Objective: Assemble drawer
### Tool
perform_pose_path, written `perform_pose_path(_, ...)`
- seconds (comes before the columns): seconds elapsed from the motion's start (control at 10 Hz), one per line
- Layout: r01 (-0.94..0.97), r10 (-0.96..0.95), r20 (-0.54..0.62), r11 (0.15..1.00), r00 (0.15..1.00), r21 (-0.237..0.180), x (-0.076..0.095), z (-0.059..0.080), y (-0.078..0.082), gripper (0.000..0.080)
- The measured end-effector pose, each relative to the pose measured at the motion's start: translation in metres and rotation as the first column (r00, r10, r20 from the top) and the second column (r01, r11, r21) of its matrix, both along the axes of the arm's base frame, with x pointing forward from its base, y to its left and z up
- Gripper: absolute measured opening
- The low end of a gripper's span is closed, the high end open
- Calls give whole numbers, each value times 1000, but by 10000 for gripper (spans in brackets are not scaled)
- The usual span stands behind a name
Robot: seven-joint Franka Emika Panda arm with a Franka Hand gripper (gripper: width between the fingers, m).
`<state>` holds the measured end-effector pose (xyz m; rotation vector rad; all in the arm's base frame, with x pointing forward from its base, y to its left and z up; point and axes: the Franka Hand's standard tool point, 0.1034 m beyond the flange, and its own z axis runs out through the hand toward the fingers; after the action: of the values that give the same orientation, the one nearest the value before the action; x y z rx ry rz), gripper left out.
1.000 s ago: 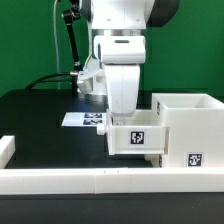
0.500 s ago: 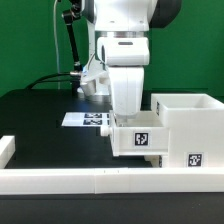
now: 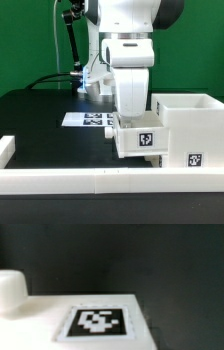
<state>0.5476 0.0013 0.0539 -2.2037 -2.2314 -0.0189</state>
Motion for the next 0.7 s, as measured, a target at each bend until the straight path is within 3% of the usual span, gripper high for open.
perform_pose_path(0.7,27,-27,-5,1000,1000,-4,-1,0,6,45)
